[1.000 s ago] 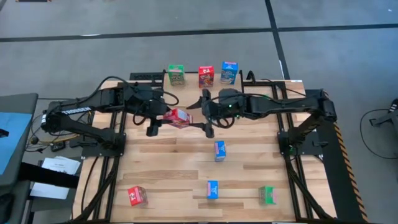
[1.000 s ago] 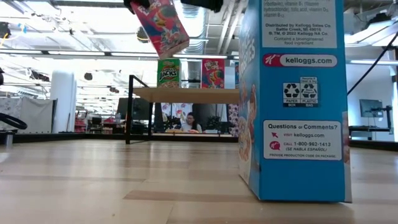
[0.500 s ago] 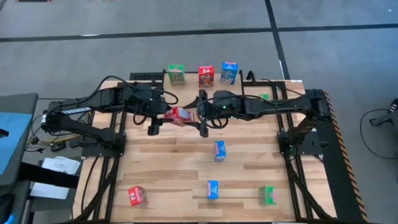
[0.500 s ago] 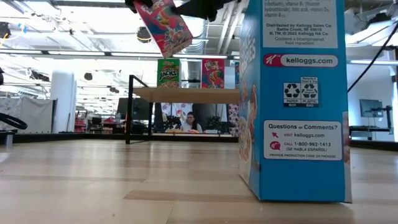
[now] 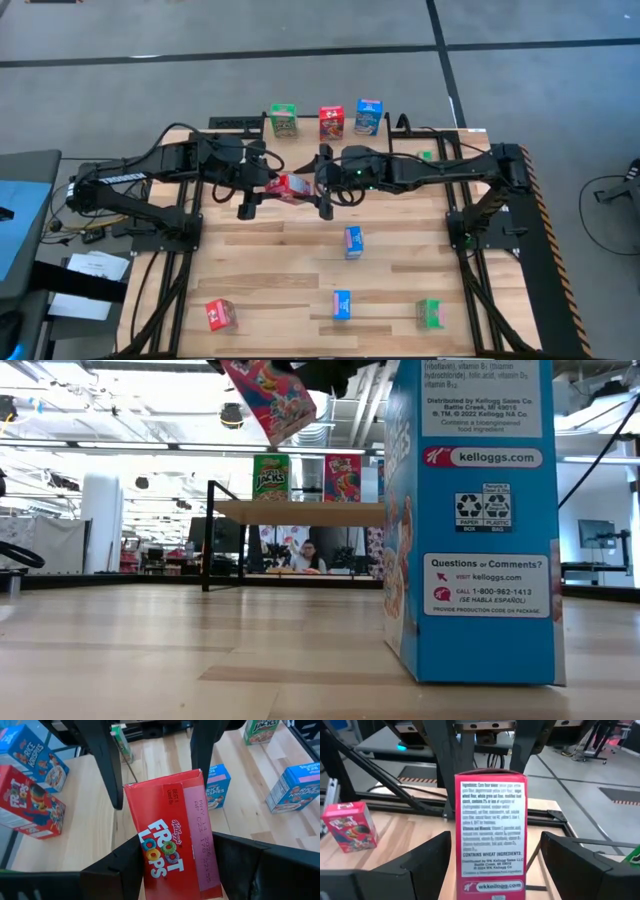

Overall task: Stack cereal on shelf
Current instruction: Put the top red cereal box on the shelf aligned with the other red cereal box

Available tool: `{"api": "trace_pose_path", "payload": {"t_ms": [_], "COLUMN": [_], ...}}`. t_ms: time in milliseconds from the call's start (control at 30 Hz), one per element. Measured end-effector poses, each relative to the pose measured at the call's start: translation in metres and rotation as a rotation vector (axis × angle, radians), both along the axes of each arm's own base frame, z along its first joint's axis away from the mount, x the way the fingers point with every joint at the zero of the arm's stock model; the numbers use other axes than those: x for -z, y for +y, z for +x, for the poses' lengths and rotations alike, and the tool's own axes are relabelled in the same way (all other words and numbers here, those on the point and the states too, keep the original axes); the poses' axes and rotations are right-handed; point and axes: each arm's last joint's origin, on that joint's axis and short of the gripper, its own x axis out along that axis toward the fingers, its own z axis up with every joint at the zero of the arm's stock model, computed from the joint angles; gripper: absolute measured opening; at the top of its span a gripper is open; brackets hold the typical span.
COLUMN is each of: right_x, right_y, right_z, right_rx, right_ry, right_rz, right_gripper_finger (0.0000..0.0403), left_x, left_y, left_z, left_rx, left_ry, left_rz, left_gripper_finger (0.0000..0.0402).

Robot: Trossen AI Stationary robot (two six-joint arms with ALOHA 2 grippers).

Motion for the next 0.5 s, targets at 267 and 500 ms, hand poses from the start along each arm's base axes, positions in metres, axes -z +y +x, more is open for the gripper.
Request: {"api": "trace_pose_path", "payload": {"t_ms": [267, 500], "right_x": [0.0014, 0.0019], "right_y": [0.0000, 0.0001], "right_z": [-0.0004, -0.0005], "right_rx": [0.000, -0.004], "right_ry": [0.015, 0.020], "right_rz": [0.002, 0.003], "right_gripper_finger": [0.0306, 0.0284], "left_x": [-0.0002, -0.0002], "left_y": [0.0002, 0.0001], "left_z": [0.0001, 0.0001], "left_rx": [-0.002, -0.002], "left_ry": [-0.002, -0.002], "left_rz": [0.002, 0.000], "left_gripper_finger": [0.0190, 0.0190]}}
